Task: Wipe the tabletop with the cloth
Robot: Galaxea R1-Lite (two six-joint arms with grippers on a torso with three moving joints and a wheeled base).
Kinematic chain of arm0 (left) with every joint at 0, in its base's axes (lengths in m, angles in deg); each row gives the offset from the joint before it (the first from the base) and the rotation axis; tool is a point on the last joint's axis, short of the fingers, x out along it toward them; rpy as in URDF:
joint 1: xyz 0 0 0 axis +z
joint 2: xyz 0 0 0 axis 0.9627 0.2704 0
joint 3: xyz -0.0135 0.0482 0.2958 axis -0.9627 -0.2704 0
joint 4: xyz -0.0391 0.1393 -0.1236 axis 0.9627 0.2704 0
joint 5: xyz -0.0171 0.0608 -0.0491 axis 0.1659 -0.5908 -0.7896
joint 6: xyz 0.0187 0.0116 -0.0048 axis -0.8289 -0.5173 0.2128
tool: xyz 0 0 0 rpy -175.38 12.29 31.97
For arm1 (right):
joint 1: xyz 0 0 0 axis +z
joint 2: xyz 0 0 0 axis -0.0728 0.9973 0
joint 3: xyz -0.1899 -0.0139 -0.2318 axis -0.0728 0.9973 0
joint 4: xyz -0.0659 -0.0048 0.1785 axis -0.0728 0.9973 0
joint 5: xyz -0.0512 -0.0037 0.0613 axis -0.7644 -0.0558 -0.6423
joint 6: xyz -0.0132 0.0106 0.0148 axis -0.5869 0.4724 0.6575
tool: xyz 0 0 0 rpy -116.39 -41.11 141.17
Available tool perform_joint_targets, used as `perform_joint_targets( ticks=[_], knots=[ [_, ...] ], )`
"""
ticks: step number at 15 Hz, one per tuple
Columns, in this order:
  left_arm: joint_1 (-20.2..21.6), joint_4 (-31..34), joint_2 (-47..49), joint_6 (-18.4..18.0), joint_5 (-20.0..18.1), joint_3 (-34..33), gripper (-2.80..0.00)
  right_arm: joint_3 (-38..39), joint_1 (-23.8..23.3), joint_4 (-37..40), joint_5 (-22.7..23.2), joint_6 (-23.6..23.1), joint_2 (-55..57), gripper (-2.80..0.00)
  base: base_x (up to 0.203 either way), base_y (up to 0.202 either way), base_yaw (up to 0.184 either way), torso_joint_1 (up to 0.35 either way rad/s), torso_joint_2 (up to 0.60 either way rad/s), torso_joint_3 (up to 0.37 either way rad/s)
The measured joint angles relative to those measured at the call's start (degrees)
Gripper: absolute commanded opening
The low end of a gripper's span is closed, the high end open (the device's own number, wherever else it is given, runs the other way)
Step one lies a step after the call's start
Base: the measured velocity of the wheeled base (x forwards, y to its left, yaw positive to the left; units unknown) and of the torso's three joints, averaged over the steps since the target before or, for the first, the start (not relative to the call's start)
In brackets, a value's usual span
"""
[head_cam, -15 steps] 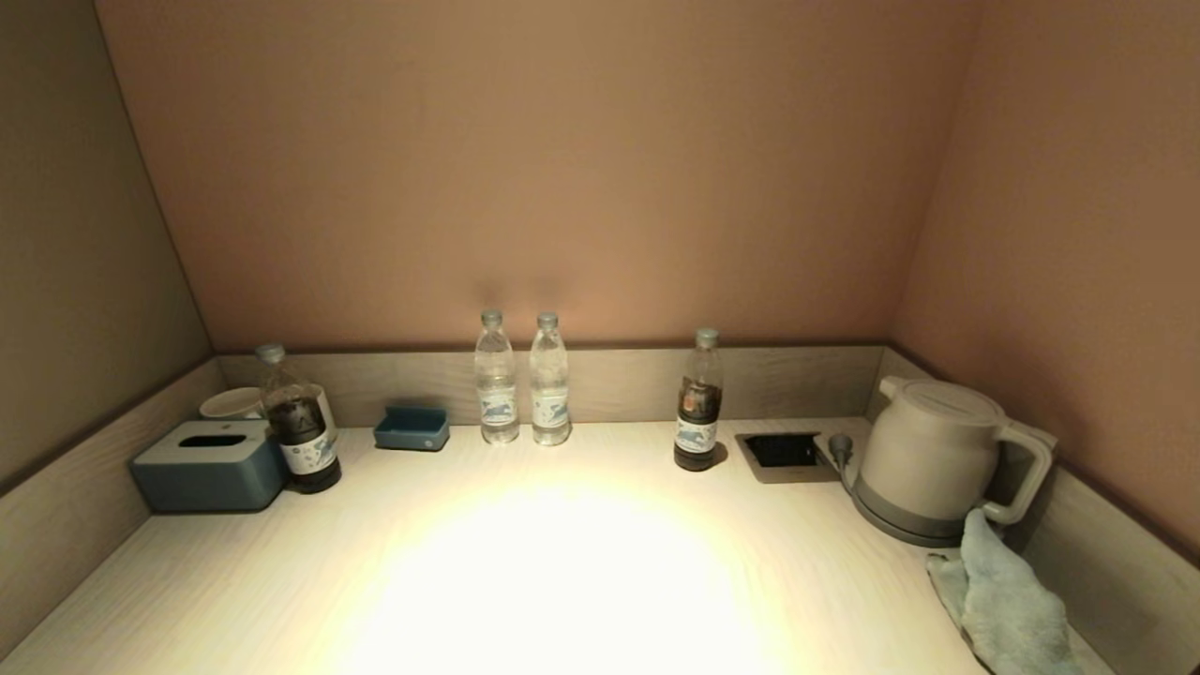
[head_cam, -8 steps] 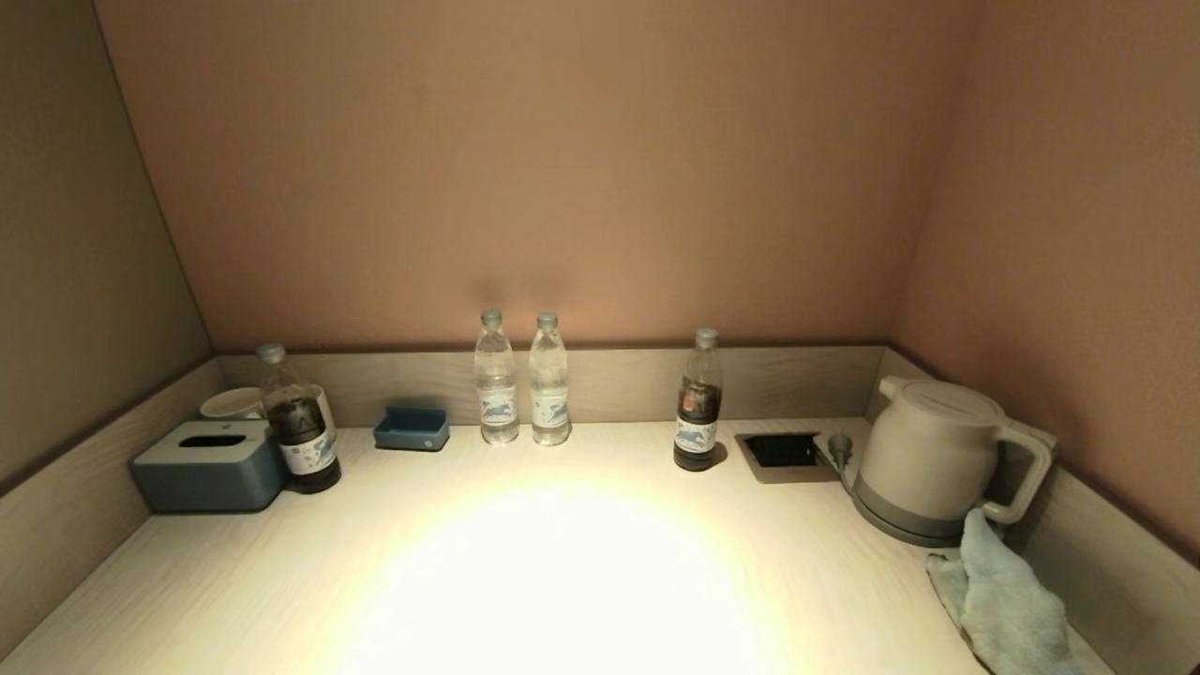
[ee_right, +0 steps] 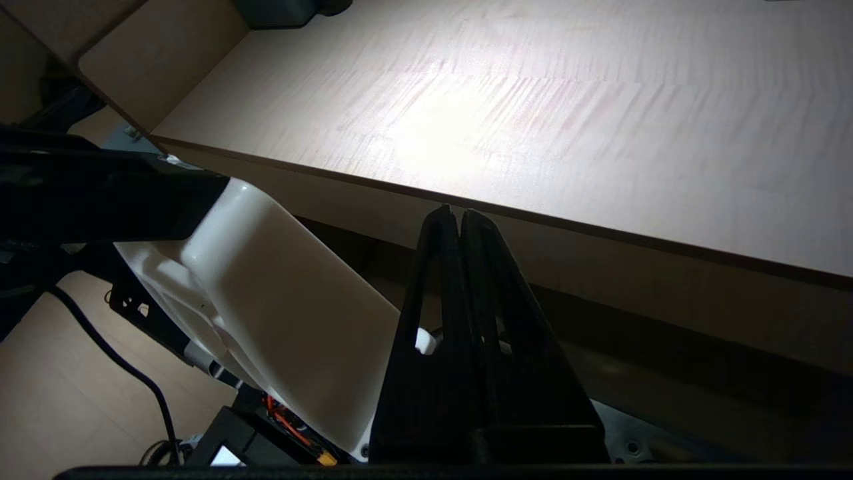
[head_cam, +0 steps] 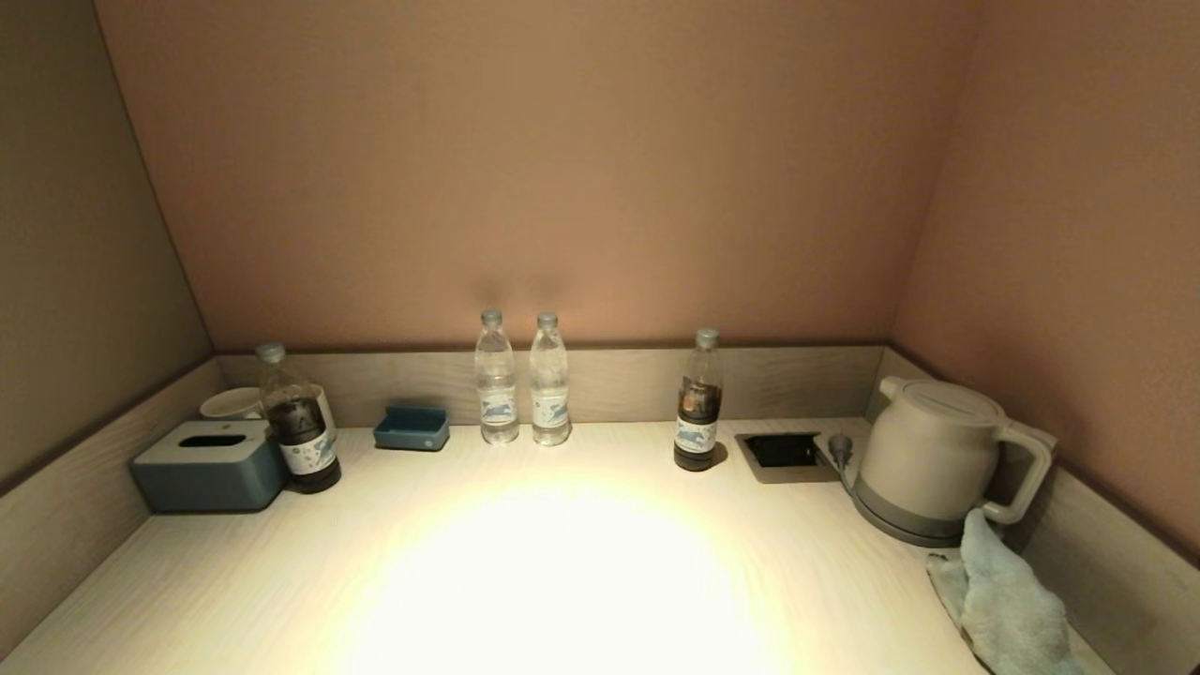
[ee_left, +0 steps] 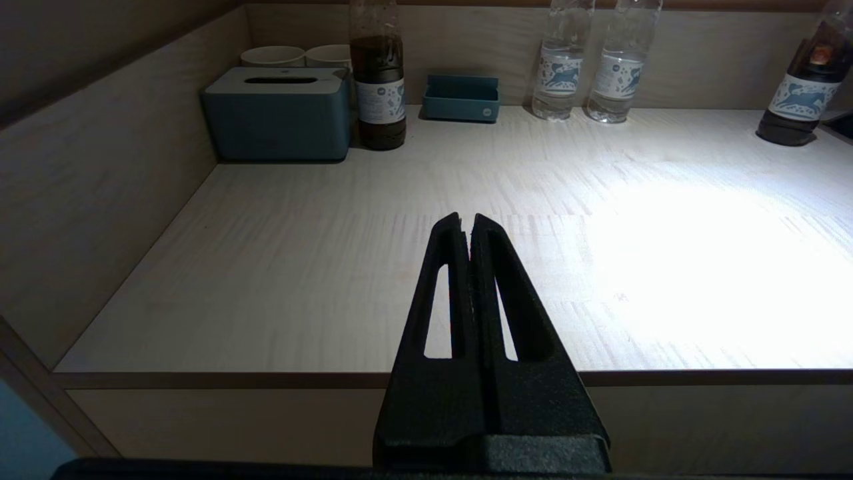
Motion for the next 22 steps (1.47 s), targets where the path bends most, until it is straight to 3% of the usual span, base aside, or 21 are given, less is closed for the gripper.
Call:
perform_joint_targets(
  ticks=[2,5,11,14,22],
  knots=[
    [0.0,0.0,0.0,0.0,0.0,0.0,-2.80,-1.7,5.6,0.3,-2.5,0.2,-0.2,-2.80,0.000,0.000,0.000,0.000,0.00,0.000],
    [0.0,0.0,0.0,0.0,0.0,0.0,-2.80,-2.2,8.1,0.7,-7.2,0.9,-1.2,-2.80,0.000,0.000,0.000,0.000,0.00,0.000],
    [0.0,0.0,0.0,0.0,0.0,0.0,-2.80,-0.9,5.8,0.2,-15.2,0.7,-6.4,-2.80,0.000,0.000,0.000,0.000,0.00,0.000],
    [0.0,0.0,0.0,0.0,0.0,0.0,-2.80,3.3,5.7,-1.6,-19.9,0.6,-11.6,-2.80,0.000,0.000,0.000,0.000,0.00,0.000],
    [0.0,0.0,0.0,0.0,0.0,0.0,-2.80,8.2,5.7,-16.5,-38.1,0.2,-15.8,-2.80,0.000,0.000,0.000,0.000,0.00,0.000]
  ],
)
